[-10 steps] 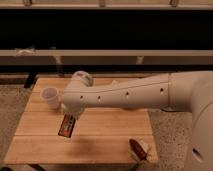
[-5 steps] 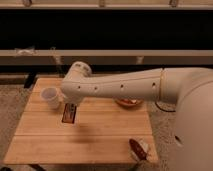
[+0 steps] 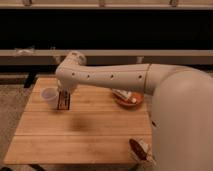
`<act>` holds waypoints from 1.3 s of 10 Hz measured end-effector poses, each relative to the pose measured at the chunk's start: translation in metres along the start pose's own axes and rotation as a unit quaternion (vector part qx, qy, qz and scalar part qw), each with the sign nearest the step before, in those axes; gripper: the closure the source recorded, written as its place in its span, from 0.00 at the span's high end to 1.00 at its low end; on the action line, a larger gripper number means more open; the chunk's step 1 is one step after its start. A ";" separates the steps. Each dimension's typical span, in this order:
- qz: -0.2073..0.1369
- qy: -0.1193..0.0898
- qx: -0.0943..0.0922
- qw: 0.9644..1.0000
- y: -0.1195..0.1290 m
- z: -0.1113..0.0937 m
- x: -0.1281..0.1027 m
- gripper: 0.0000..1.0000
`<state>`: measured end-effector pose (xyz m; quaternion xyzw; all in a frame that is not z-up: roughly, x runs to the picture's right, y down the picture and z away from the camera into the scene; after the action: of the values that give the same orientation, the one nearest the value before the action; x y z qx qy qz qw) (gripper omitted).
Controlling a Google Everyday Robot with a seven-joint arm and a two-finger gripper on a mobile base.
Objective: Place the eraser in the ceramic cup
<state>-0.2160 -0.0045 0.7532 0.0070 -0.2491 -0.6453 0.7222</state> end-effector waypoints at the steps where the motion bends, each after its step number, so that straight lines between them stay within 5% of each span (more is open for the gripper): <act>1: -0.004 0.005 0.004 1.000 -0.002 0.001 0.011 0.00; 5: -0.039 0.020 0.013 0.999 -0.034 0.018 0.050 0.00; 13: -0.089 0.035 0.029 0.995 -0.080 0.059 0.083 0.00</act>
<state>-0.3084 -0.0771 0.8073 0.0724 -0.2411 -0.6987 0.6697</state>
